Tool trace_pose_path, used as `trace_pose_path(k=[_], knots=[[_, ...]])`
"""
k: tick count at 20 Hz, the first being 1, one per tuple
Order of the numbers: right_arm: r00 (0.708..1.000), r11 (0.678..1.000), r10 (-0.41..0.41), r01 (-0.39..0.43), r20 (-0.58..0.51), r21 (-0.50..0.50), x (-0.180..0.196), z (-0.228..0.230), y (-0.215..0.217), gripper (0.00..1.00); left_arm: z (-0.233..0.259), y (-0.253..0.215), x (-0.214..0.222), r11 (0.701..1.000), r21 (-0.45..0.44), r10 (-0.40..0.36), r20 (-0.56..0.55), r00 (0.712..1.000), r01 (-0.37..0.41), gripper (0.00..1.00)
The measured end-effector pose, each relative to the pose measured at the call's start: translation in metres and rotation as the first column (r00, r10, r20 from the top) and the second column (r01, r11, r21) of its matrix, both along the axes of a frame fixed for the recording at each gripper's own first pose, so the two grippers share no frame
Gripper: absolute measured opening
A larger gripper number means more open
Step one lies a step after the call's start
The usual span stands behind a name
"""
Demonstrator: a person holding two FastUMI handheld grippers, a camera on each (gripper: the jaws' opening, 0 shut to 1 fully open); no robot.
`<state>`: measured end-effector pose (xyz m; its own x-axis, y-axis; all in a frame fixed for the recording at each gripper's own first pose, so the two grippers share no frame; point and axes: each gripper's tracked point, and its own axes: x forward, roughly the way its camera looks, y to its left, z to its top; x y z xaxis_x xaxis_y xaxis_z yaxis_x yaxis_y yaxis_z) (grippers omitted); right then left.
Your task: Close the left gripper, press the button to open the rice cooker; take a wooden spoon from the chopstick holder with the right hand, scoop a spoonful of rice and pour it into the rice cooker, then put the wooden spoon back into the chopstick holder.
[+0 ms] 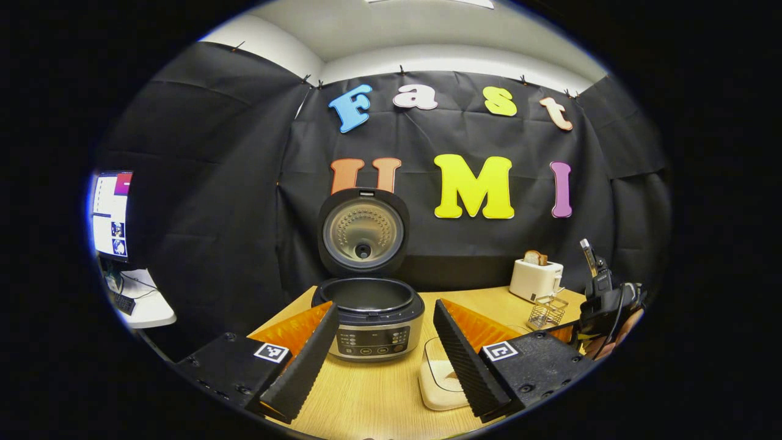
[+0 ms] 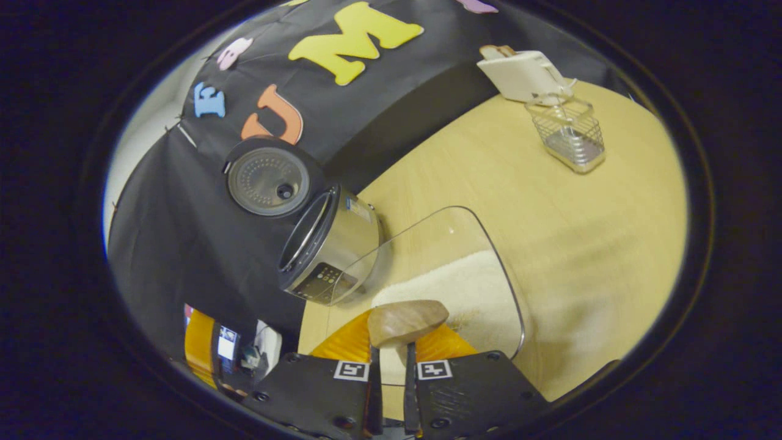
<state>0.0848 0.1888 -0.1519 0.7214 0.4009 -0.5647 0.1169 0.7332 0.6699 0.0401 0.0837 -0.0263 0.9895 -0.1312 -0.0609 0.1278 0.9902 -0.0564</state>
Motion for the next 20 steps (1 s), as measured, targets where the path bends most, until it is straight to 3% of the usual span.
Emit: trace_pose_path(k=[3,10,13,20], knots=[[0.999,0.997,0.035,-0.032,-0.042,0.067,-0.001,0.0,0.0,0.12,-0.002,0.001,0.0,1.0,0.021,0.01,-0.001,1.0,-0.01,0.99],[0.991,0.944,-0.078,0.108,-0.108,0.312,0.001,0.011,-0.015,0.13,-0.008,0.013,0.003,0.999,0.0,0.032,-0.017,0.999,-0.032,0.99],[0.978,0.845,-0.147,0.201,-0.147,0.495,0.005,0.017,-0.025,0.13,-0.011,0.016,0.004,0.999,-0.006,0.044,-0.033,0.999,-0.044,0.99],[0.961,0.669,-0.187,0.275,-0.202,0.691,0.019,0.027,-0.032,0.13,-0.013,0.017,0.005,0.999,-0.004,0.048,-0.033,0.998,-0.048,0.99]])
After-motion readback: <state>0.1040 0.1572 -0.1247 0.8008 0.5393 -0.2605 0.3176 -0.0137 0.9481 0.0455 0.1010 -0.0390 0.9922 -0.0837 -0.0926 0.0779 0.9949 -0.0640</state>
